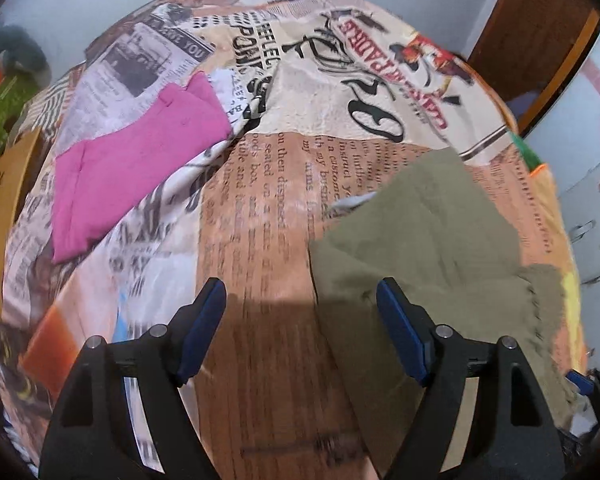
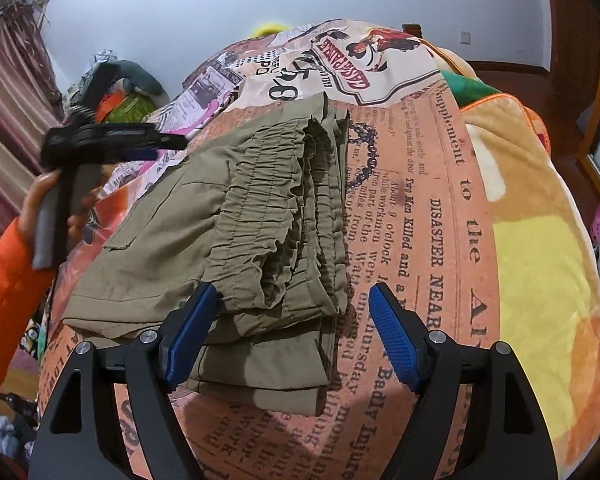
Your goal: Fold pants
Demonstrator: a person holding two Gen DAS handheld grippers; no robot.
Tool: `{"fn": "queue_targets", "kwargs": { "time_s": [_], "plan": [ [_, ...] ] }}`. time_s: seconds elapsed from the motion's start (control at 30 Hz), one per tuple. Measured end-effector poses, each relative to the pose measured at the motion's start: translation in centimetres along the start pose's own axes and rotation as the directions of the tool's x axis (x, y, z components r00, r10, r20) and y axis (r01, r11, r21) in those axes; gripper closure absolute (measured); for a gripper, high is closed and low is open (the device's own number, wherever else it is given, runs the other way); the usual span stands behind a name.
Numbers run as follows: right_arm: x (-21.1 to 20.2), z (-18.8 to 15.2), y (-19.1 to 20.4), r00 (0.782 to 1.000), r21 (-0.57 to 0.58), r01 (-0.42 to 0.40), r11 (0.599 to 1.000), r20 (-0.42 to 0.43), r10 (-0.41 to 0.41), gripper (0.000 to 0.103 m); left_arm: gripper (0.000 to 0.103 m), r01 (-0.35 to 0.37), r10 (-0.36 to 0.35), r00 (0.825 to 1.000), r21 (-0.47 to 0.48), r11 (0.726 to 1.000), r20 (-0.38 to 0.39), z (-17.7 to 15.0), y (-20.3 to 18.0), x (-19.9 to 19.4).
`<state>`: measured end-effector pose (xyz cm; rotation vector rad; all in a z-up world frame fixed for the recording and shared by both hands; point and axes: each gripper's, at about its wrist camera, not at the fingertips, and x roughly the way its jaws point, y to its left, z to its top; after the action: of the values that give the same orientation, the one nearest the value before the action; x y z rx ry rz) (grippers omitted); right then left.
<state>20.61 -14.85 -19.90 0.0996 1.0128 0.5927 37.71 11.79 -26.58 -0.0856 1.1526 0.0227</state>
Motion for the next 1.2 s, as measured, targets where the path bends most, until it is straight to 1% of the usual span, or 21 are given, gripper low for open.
{"fn": "queue_targets", "kwargs": {
  "time_s": [0.1,0.2,0.27,0.37,0.47,0.63,0.77,0.87,1.0,1.13,1.2],
  "plan": [
    [0.2,0.2,-0.3,1.0,0.005,-0.006,1.0,0.001,0.006,0.027,0.025,0.001,0.001,0.999,0.038,0.999,-0.038,1.1,-0.8,2.3],
    [0.3,0.4,-0.7,1.0,0.011,-0.004,1.0,0.003,0.004,0.027,0.021,-0.032,0.037,0.997,0.083,0.996,-0.066,1.4,-1.6,4.2],
    [0.3,0.5,-0.9,1.0,0.014,0.0,1.0,0.004,0.0,0.027,0.011,-0.064,0.069,0.996,0.088,0.994,-0.051,1.3,-1.6,4.7],
    [0.1,0.7,-1.2,1.0,0.013,0.013,1.0,0.01,-0.013,0.027,0.01,-0.056,0.06,0.998,0.085,0.995,-0.037,0.9,-1.3,4.7],
    [-0.2,1.0,-1.5,0.999,0.016,0.037,0.999,0.019,-0.038,0.027,0.01,-0.043,0.046,0.998,0.076,0.996,-0.036,-0.3,-0.5,4.2],
    [-1.3,1.4,-1.6,0.994,0.013,0.098,0.995,0.051,-0.098,0.027,0.01,-0.093,0.095,0.995,0.074,0.993,-0.022,-3.3,0.5,2.4],
    [-2.4,1.4,-1.4,0.993,0.016,0.097,0.995,0.069,-0.098,0.027,0.01,-0.109,0.109,0.994,0.026,0.994,-0.022,-6.3,1.7,0.3],
    [-3.3,1.4,-0.9,0.991,0.004,0.096,0.995,0.089,-0.096,0.027,0.01,-0.108,0.108,0.994,-0.013,0.994,-0.017,-8.4,2.6,-1.4],
    [-4.0,1.2,-0.1,0.991,-0.006,0.09,0.996,0.102,-0.089,0.027,0.01,-0.097,0.096,0.995,-0.053,0.994,-0.011,-12.1,3.2,-4.1],
    [-3.9,0.9,0.4,0.991,-0.032,0.097,0.995,0.094,-0.094,0.027,0.01,-0.083,0.084,0.996,-0.067,0.994,0.009,-15.2,3.1,-6.4],
    [-3.5,0.6,0.7,0.993,-0.057,0.087,0.995,0.081,-0.083,0.027,0.01,-0.071,0.072,0.997,-0.063,0.995,0.012,-16.3,3.0,-7.4]
  ]
}}
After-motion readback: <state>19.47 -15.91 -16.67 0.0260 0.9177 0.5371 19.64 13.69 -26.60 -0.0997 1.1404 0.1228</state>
